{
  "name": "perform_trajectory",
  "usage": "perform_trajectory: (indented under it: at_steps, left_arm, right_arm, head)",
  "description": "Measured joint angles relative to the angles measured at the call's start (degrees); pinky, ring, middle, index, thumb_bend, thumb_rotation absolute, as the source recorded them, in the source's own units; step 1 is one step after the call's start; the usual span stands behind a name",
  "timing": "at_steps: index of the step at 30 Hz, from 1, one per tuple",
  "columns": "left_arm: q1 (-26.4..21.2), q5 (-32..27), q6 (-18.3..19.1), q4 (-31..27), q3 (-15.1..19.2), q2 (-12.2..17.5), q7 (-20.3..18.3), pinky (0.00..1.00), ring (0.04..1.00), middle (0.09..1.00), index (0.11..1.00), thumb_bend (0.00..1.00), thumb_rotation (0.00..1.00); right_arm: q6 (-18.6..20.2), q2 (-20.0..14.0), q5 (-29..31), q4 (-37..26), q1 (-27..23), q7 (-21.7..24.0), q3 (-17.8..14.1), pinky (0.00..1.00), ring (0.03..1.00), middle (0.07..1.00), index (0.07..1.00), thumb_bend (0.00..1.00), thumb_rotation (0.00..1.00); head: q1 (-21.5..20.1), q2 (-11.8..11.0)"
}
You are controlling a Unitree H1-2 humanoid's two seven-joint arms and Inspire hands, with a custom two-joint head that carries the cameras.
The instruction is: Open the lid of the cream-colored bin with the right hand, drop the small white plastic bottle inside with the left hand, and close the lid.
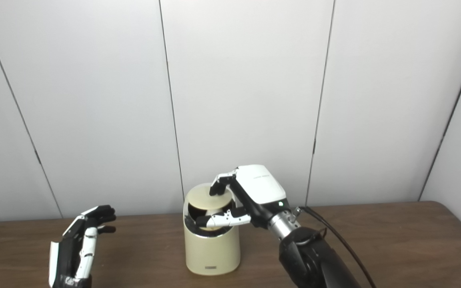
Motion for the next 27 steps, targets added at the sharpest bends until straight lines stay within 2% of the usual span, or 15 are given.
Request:
perform_trajectory:
  at_steps: [8, 17, 27]
  left_arm:
    - [0.11, -0.69, 0.01, -1.06, 0.63, -0.46, -0.34, 0.57, 0.676, 0.689, 0.676, 0.23, 0.75]
    - [0.23, -0.69, 0.01, -2.05, 1.12, -0.49, -0.39, 0.56, 0.666, 0.679, 0.670, 0.23, 0.75]
    - [0.35, -0.30, 0.01, -3.39, 1.28, -0.72, -0.18, 0.57, 0.670, 0.683, 0.675, 0.25, 0.76]
  right_arm:
    - [-0.25, -0.04, 0.92, 0.48, 2.84, -0.42, 0.69, 0.81, 0.732, 0.641, 0.617, 0.87, 0.99]
    - [-1.88, -0.24, -0.42, 2.30, 3.98, -5.67, 2.41, 0.77, 0.708, 0.623, 0.611, 0.88, 0.93]
    - [-1.86, -0.51, -2.65, 3.20, 4.51, -8.80, 4.24, 0.80, 0.721, 0.633, 0.618, 0.89, 0.93]
  head:
    - [0.53, 0.62]
    - [0.79, 1.58]
    - [0.70, 1.85]
